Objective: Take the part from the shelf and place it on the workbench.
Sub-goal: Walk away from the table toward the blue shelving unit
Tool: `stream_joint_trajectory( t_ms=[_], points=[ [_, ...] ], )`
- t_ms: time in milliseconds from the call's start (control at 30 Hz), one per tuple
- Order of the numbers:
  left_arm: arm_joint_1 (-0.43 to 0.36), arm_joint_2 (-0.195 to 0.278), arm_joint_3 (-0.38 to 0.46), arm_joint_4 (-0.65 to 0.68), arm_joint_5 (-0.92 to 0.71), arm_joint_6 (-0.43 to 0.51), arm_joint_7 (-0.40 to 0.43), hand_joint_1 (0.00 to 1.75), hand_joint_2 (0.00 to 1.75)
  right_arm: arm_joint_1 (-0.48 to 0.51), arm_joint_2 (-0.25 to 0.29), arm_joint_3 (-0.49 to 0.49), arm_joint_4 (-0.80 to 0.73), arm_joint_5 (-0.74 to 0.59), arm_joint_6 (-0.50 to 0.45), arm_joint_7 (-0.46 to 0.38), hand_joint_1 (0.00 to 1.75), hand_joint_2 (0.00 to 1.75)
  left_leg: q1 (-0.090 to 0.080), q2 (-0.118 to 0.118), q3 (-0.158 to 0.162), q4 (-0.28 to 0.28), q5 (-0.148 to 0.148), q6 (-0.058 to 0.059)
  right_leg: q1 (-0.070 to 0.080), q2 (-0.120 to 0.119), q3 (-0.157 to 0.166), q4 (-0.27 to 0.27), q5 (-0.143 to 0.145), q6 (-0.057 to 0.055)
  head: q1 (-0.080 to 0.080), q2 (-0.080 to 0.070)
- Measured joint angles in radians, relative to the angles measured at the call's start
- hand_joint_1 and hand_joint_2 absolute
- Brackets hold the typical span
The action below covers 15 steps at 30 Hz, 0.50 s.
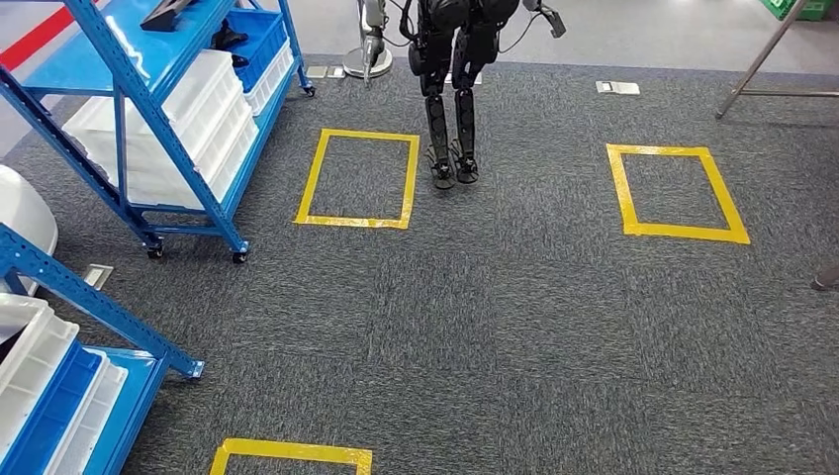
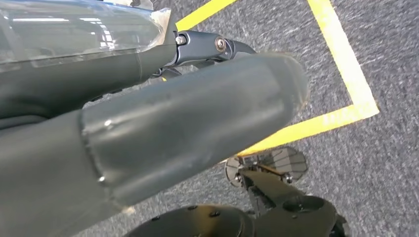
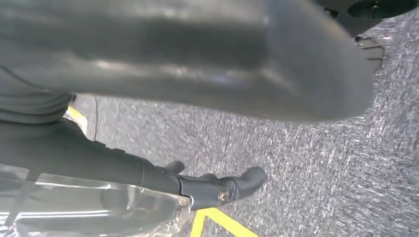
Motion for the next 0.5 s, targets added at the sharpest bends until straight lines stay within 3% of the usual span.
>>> stream_joint_trajectory(
  t_ms=[33,100,133,167,200,267,300,367,400,467,500],
  points=[
    [0.0,0.0,0.0,0.0,0.0,0.0,0.0,0.0,0.0,0.0,0.001,0.0,0.0,0.0,0.0,0.001,0.0,0.0,0.0,0.024,-0.016,0.032,-0.021,-0.004,-0.002,-0.012,0.002,-0.003,0.001,-0.008,-0.003,0.0],
    [-0.002,-0.001,0.0,0.0,0.0,0.0,0.001,0.0,0.0,0.003,0.002,0.0,0.0,0.0,0.0,0.001,0.0,0.0,-0.001,0.08,-0.073,0.152,-0.086,-0.011,0.002,-0.039,0.004,-0.005,-0.001,-0.021,-0.007,0.0],
    [-0.003,-0.001,0.0,0.0,-0.001,0.0,0.002,0.0,0.0,0.004,0.003,0.0,0.0,0.0,0.0,0.002,0.0,0.0,0.001,0.092,-0.104,0.215,-0.112,-0.015,0.004,-0.054,0.004,-0.005,-0.003,-0.025,-0.008,0.0],
    [-0.003,-0.001,0.0,0.0,-0.001,0.0,0.002,0.0,0.0,0.005,0.003,0.0,0.0,0.0,0.0,0.002,0.0,0.0,0.003,0.099,-0.125,0.255,-0.122,-0.017,0.006,-0.068,0.005,-0.005,-0.004,-0.027,-0.007,0.0],
    [-0.002,-0.001,0.0,0.0,-0.003,0.0,0.003,0.0,0.0,0.004,0.002,0.0,0.0,0.0,0.0,0.003,0.0,0.0,0.005,0.103,-0.128,0.261,-0.113,-0.018,0.007,-0.081,0.006,-0.005,-0.006,-0.028,-0.008,0.0],
    [-0.001,-0.001,0.0,0.0,-0.006,0.0,0.005,0.0,0.0,0.002,0.004,0.0,0.0,0.0,0.0,0.003,0.0,0.0,0.006,0.125,-0.077,0.165,-0.055,-0.016,0.008,-0.103,0.01,-0.005,-0.009,-0.028,-0.008,0.0],
    [-0.002,-0.001,0.0,0.0,-0.008,0.0,0.006,0.0,0.0,0.001,0.004,0.0,0.0,0.0,0.0,0.004,0.0,0.0,0.003,0.155,-0.039,0.094,-0.028,-0.013,0.011,-0.113,0.013,-0.004,-0.012,-0.025,-0.008,0.0],
    [-0.006,-0.001,0.0,0.0,-0.009,0.0,0.007,0.0,0.0,0.001,0.006,0.0,0.0,0.0,0.0,0.004,0.0,0.0,-0.003,0.192,0.01,0.002,-0.001,-0.004,0.018,-0.131,0.02,-0.004,-0.019,-0.016,-0.006,0.0],
    [-0.008,-0.001,0.0,0.0,-0.009,0.0,0.007,0.0,0.0,0.0,0.006,0.0,0.0,0.0,0.0,0.004,0.0,0.0,-0.006,0.196,0.015,-0.011,-0.001,0.0,0.022,-0.141,0.022,-0.004,-0.022,-0.011,-0.005,0.0],
    [-0.008,-0.001,0.0,0.0,-0.01,0.0,0.007,0.0,0.0,-0.002,0.006,0.0,0.0,0.0,0.0,0.004,0.0,0.0,-0.006,0.169,0.014,-0.016,0.004,0.009,0.025,-0.156,0.025,-0.004,-0.027,-0.003,-0.003,0.0],
    [-0.008,-0.002,0.0,0.0,-0.011,-0.001,0.008,0.0,0.0,-0.004,0.006,0.0,0.0,-0.001,0.0,0.004,0.0,0.0,-0.004,0.157,0.016,-0.021,0.008,0.015,0.024,-0.143,0.022,0.007,-0.035,0.001,-0.002,0.0]
  ],
)
